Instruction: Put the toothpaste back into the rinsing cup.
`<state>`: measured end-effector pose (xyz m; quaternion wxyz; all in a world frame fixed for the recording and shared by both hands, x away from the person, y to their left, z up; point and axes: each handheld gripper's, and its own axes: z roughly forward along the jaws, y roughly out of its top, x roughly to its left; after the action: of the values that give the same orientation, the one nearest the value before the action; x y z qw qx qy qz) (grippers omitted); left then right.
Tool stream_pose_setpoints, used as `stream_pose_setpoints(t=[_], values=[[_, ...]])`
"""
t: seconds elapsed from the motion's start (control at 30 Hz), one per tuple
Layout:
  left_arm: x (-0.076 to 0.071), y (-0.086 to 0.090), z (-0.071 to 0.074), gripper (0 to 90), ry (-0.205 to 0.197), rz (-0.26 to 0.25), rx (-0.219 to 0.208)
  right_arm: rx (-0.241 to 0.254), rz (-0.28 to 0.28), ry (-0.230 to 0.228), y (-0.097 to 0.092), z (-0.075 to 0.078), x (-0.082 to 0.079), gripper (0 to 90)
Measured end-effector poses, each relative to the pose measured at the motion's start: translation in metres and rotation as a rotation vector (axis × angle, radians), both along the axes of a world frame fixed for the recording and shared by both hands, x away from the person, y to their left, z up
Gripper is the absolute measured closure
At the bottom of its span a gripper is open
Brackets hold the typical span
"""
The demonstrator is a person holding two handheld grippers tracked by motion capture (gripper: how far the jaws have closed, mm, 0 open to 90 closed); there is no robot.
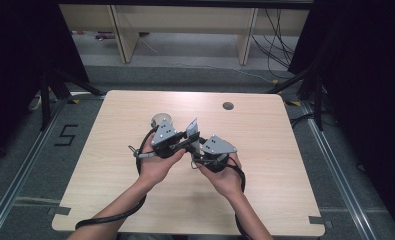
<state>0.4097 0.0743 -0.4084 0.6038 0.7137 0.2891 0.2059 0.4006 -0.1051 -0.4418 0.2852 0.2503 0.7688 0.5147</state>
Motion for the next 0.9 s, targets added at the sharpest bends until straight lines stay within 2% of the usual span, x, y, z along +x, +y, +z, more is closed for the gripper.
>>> stream_pose_setpoints(t=[0.03,0.17,0.2,0.3,0.33,0.43,0.47,0.53,0.6,0.63,0.67,0.7,0.73,0.77,0.8,0.9], values=[[0.0,0.0,0.0,76.5,0.0,0.0,0.0,0.0,0.0,0.0,0.0,0.0,0.0,54.4],[0.002,0.004,0.002,76.6,-0.01,0.003,-0.005,0.03,0.009,0.008,-0.008,0.005,-0.001,41.0],[0.002,0.005,0.004,76.6,-0.016,0.006,-0.012,0.043,0.014,0.028,-0.013,0.005,-0.003,38.0],[0.002,0.007,0.007,76.7,-0.021,0.007,-0.02,0.046,0.019,0.034,-0.019,0.004,-0.005,35.9],[0.003,0.008,0.008,76.7,-0.025,0.009,-0.021,0.06,0.026,0.055,-0.021,0.004,-0.006,35.7],[0.003,0.011,0.011,76.7,-0.031,0.013,-0.027,0.063,0.004,0.043,-0.032,0.004,-0.009,36.1],[0.004,0.012,0.012,76.7,-0.031,0.014,-0.032,0.094,-0.009,0.04,-0.038,0.003,-0.01,36.9],[0.005,0.015,0.014,76.8,-0.039,0.013,-0.038,0.098,-0.012,0.024,-0.043,0.002,-0.011,37.6],[0.005,0.018,0.018,76.7,-0.046,0.012,-0.035,0.124,-0.034,0.03,-0.056,-0.002,-0.014,37.8],[0.006,0.019,0.019,76.7,-0.048,0.014,-0.038,0.124,-0.034,0.03,-0.056,-0.002,-0.014,37.8],[0.006,0.02,0.021,76.7,-0.055,0.014,-0.035,0.143,-0.053,0.07,-0.058,-0.004,-0.017,37.8],[0.006,0.021,0.022,76.8,-0.057,0.015,-0.033,0.148,-0.045,0.06,-0.062,-0.006,-0.016,37.9],[0.007,0.023,0.023,76.8,-0.064,0.013,-0.035,0.144,-0.052,0.075,-0.066,-0.008,-0.017,37.9],[0.007,0.024,0.025,76.7,-0.064,0.016,-0.037,0.148,-0.074,0.07,-0.069,-0.01,-0.018,38.1],[0.008,0.025,0.026,76.8,-0.067,0.017,-0.038,0.157,-0.068,0.079,-0.072,-0.013,-0.018,38.2],[0.011,0.029,0.03,76.8,-0.074,0.02,-0.044,0.156,-0.098,0.086,-0.079,-0.021,-0.02,38.7]])
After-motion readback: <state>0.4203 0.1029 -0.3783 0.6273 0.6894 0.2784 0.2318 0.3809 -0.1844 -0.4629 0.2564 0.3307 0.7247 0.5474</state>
